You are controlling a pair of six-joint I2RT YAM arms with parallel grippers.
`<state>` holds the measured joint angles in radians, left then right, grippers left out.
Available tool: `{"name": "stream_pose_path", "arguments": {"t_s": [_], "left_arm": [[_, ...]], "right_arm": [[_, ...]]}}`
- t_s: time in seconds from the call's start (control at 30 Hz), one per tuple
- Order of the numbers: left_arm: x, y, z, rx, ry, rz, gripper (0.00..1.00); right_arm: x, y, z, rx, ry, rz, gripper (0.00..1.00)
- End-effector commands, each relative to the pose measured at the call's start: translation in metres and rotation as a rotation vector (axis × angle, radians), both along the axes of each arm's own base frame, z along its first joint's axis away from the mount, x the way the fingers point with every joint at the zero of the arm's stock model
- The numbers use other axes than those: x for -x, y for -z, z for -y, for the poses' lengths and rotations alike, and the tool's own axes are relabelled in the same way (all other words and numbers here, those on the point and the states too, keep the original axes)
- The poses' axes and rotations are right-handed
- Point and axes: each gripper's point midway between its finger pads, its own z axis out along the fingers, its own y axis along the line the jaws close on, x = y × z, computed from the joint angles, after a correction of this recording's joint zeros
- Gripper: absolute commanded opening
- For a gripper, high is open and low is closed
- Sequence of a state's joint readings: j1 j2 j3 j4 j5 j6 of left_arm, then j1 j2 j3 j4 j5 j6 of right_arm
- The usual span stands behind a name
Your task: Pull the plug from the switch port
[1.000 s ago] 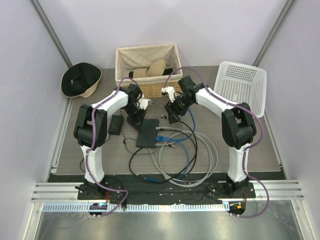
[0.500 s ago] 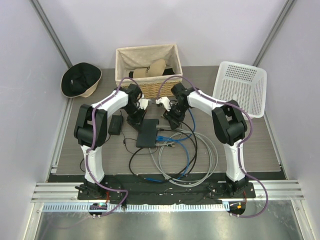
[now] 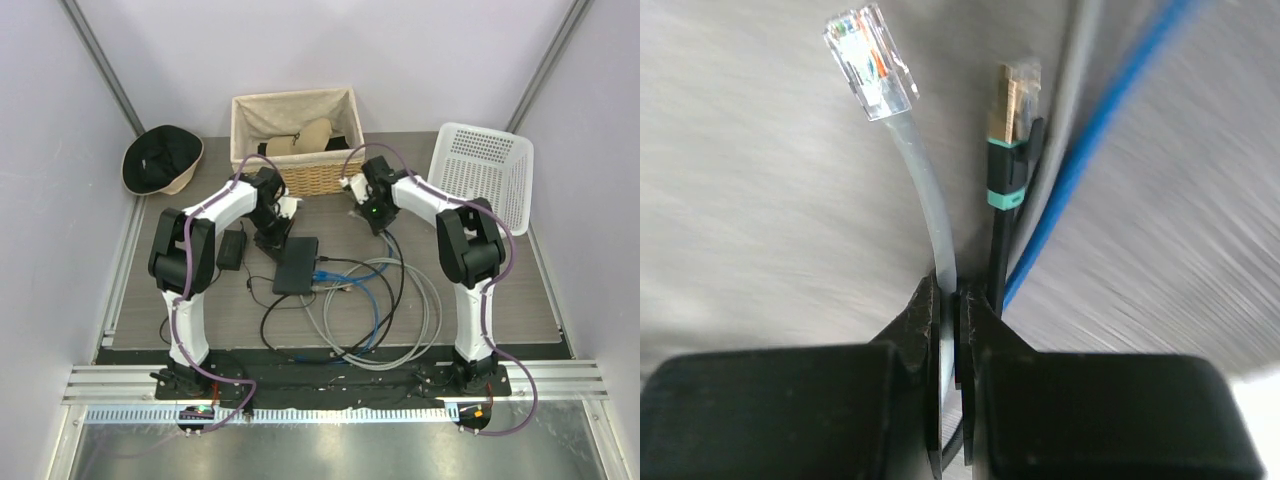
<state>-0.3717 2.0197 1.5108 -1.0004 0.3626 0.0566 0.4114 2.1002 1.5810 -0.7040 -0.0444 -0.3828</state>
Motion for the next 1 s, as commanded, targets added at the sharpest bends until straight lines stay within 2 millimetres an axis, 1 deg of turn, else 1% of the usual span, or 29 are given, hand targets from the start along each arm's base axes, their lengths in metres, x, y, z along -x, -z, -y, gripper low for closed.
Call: {"name": "stream_pose_path", "arguments": {"t_s": [0.0,0.03,0.07,0.1,0.13,0.17,0.2,0.23,0.27,0.3,0.33,0.37,0.4,0.43,0.47,0.5,0.53,0.6,0.63,0.67,0.73,0.77,0.8,0.83,0.87,0.9,0.93,0.97], "left_arm": [[-0.035,0.006,0.009,0.017,0.038,0.166,0.0],[-0.032,-0.002,0.018,0.076,0.048,0.159,0.0],[-0.03,-0.008,0.024,0.116,0.059,0.166,0.0],[-0.038,-0.028,0.033,0.18,0.064,0.238,0.0],[-0.032,-0.031,0.038,0.221,0.067,0.244,0.0],[-0.032,-0.04,0.044,0.257,0.057,0.266,0.0],[-0.037,-0.048,0.051,0.277,0.066,0.321,0.0],[-0.035,-0.046,0.053,0.267,0.071,0.323,0.0],[-0.038,-0.043,0.052,0.237,0.07,0.335,0.0],[-0.034,-0.03,0.052,0.205,0.075,0.297,0.0],[-0.036,-0.028,0.054,0.188,0.074,0.291,0.0],[-0.036,-0.02,0.049,0.151,0.06,0.272,0.0],[-0.029,-0.011,0.045,0.12,0.045,0.218,0.0],[-0.027,0.0,0.044,0.104,0.041,0.177,0.0],[-0.023,0.006,0.042,0.092,0.036,0.148,0.0],[-0.02,0.012,0.041,0.083,0.025,0.129,0.0],[-0.013,0.021,0.039,0.074,0.026,0.108,0.0],[-0.011,0.028,0.037,0.068,0.023,0.108,0.0],[-0.007,0.035,0.033,0.056,0.023,0.094,0.0],[-0.007,0.039,0.032,0.046,0.02,0.089,0.0],[-0.004,0.047,0.028,0.021,0.021,0.069,0.0],[-0.001,0.054,0.027,0.012,0.022,0.05,0.0],[0.0,0.057,0.025,0.006,0.02,0.039,0.0],[0.002,0.058,0.025,0.005,0.023,0.033,0.0],[0.004,0.061,0.025,0.003,0.02,0.025,0.0],[0.007,0.065,0.024,-0.001,0.022,0.013,0.0],[0.008,0.066,0.023,-0.004,0.019,0.007,0.0],[0.01,0.068,0.022,-0.003,0.021,-0.002,0.0]], "right_arm": [[-0.045,-0.051,0.072,0.103,0.225,0.209,0.01],[-0.052,-0.058,0.081,0.1,0.25,0.229,0.01],[-0.056,-0.06,0.084,0.096,0.257,0.24,0.01],[-0.058,-0.061,0.086,0.102,0.26,0.245,0.01],[-0.063,-0.063,0.085,0.095,0.261,0.252,0.01],[-0.062,-0.056,0.082,0.086,0.255,0.23,0.01],[-0.061,-0.054,0.074,0.05,0.248,0.212,0.01],[-0.063,-0.055,0.069,0.028,0.249,0.209,0.01],[-0.06,-0.052,0.062,0.007,0.242,0.183,0.02],[-0.057,-0.053,0.053,-0.029,0.224,0.165,0.04],[-0.055,-0.057,0.04,-0.076,0.2,0.153,0.05],[-0.052,-0.06,0.032,-0.085,0.185,0.155,0.09],[-0.051,-0.066,0.027,-0.1,0.177,0.164,0.14],[-0.049,-0.071,0.017,-0.146,0.157,0.155,0.22],[-0.047,-0.075,0.014,-0.161,0.155,0.15,0.28],[-0.047,-0.082,0.013,-0.172,0.157,0.159,0.42],[-0.048,-0.089,0.011,-0.186,0.164,0.169,0.47],[-0.042,-0.099,-0.002,-0.254,0.119,0.146,0.56],[-0.04,-0.11,-0.008,-0.288,0.093,0.153,0.59],[-0.031,-0.114,-0.021,-0.356,0.035,0.121,0.6],[-0.019,-0.121,-0.035,-0.432,-0.027,0.084,0.63],[-0.01,-0.119,-0.041,-0.468,-0.05,0.038,0.63],[-0.001,-0.119,-0.051,-0.528,-0.076,-0.013,0.63],[0.007,-0.115,-0.054,-0.555,-0.073,-0.062,0.63],[0.013,-0.103,-0.059,-0.576,-0.069,-0.124,0.63],[0.022,-0.106,-0.069,-0.644,-0.093,-0.187,0.63],[0.029,-0.103,-0.073,-0.671,-0.1,-0.236,0.61],[0.039,-0.089,-0.075,-0.684,-0.085,-0.327,0.61]]}}
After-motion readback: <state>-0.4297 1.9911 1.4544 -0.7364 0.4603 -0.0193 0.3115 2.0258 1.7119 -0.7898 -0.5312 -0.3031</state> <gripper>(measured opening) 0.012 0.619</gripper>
